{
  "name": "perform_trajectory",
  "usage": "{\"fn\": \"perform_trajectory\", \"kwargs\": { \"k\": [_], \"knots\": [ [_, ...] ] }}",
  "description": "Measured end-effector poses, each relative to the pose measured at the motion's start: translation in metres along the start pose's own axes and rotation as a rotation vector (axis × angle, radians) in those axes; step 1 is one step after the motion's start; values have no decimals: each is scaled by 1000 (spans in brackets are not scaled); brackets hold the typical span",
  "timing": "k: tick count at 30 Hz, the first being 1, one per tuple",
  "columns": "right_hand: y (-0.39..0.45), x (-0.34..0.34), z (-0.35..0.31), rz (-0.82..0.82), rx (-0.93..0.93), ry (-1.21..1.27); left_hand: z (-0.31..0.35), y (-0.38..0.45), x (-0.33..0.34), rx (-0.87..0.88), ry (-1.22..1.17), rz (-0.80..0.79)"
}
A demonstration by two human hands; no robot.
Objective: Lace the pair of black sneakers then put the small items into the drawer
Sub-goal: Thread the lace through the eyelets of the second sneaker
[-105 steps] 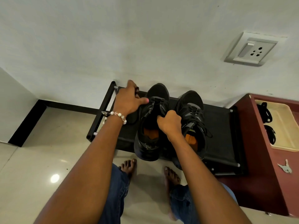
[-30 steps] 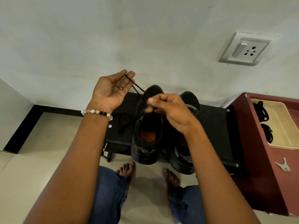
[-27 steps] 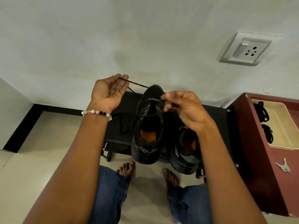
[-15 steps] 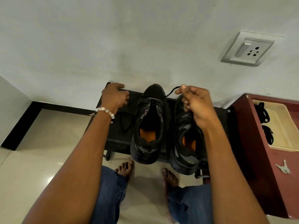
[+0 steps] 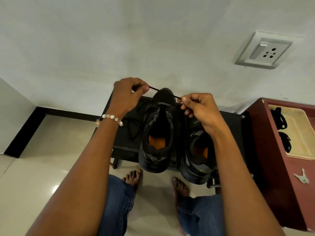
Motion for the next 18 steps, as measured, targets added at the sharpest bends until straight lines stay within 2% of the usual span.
{"fn": "perform_trajectory", "kwargs": {
  "k": [3, 5, 7, 8, 10, 11, 13, 18],
  "knots": [
    [3, 5, 4, 13, 19, 14, -14, 4, -8, -19, 277, 98],
    [5, 12, 4, 16, 18, 12, -12, 2, -4, -124, 477, 87],
    [5, 20, 5, 52, 24, 53, -8, 0, 6, -157, 577, 32],
    [4, 22, 5, 78, 36, 93, -4, 0, 11, -111, 546, -17],
    [4, 28, 5, 130, 56, 153, 6, -3, 21, 15, 253, -170],
    [4, 30, 5, 151, 61, 154, 11, -5, 26, 37, 93, -256],
    [4, 33, 5, 191, 70, 130, 19, -11, 36, 32, -75, -350],
    [3, 35, 4, 184, 102, 170, 18, -12, 45, -59, -209, -229]
  ]
}}
Point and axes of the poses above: each hand's wrist, its own y-axis towards the middle knuckle, its own x-axis out of the palm, z = x × y, the point moved 1 cm from there along y, towards the middle knuckle, and after that the axes turned 2 degrees about z, right-handed, at the moved point
